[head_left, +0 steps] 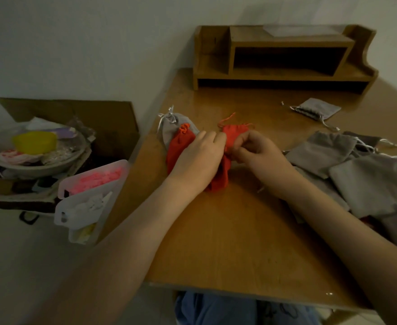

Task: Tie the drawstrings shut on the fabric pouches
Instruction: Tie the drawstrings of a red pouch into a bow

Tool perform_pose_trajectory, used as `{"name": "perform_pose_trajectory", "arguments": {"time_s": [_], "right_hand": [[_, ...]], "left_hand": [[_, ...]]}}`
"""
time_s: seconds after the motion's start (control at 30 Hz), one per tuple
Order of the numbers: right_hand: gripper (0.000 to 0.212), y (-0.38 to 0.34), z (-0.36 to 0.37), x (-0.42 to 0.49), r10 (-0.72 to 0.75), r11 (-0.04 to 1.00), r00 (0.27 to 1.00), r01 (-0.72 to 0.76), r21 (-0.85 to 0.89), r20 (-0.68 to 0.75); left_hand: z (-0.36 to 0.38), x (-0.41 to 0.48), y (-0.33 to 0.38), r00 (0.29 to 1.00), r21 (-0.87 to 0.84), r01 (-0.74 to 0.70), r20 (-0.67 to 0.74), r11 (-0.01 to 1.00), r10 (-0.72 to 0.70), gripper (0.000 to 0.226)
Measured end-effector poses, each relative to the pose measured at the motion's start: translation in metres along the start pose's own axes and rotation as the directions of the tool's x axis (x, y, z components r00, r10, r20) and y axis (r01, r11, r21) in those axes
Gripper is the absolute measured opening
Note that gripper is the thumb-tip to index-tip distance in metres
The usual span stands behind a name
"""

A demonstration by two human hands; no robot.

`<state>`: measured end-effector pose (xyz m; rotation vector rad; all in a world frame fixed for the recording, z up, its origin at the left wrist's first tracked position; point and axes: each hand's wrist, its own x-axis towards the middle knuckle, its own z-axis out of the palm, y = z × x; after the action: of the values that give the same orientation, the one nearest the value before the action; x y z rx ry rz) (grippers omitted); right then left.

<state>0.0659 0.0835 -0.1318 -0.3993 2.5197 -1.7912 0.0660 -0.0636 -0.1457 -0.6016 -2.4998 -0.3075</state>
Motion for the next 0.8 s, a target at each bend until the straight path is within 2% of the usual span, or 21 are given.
{"name": "perform_pose_trajectory", "arguments": {"time_s": [0.1, 0.2, 0.33, 0.47, 0.57, 0.67, 0.8], "right_hand": [[0.011, -0.001, -0.008, 0.003, 0.09, 0.987, 0.993, -0.099, 0.129, 0.07], [0.017, -0.003, -0.012, 0.001, 0.062, 0.992, 0.989, -0.075, 0.097, 0.137], [0.01, -0.005, -0.015, -0.001, 0.039, 0.989, 0.993, -0.055, 0.138, 0.111], [0.01, -0.003, -0.015, 0.001, 0.075, 0.979, 0.993, -0.091, 0.183, 0.093], [0.014, -0.001, -0.016, 0.002, 0.1, 0.975, 0.991, -0.115, 0.19, 0.087], [0.016, 0.001, -0.018, 0.003, 0.11, 0.968, 0.989, -0.13, 0.217, 0.102], [0.007, 0.0, -0.018, 0.003, 0.067, 0.961, 0.989, -0.099, 0.258, 0.128]], "left_hand": [[-0.001, -0.001, 0.0, 0.994, -0.07, -0.069, -0.086, 0.995, 0.063, 0.003], [-0.004, -0.001, 0.002, 0.99, -0.155, -0.071, -0.134, 0.985, 0.05, 0.011], [-0.006, -0.001, 0.006, 0.98, -0.132, -0.111, -0.178, 0.985, 0.086, 0.012], [-0.005, 0.0, 0.004, 0.981, -0.143, -0.15, -0.148, 0.978, 0.129, 0.015], [-0.003, -0.001, 0.005, 0.988, -0.211, -0.102, -0.134, 0.972, 0.075, 0.012], [-0.003, -0.001, 0.008, 0.989, -0.325, -0.064, -0.15, 0.944, 0.015, 0.027], [-0.004, -0.002, 0.008, 0.986, -0.449, -0.02, -0.155, 0.893, -0.056, 0.037]]}}
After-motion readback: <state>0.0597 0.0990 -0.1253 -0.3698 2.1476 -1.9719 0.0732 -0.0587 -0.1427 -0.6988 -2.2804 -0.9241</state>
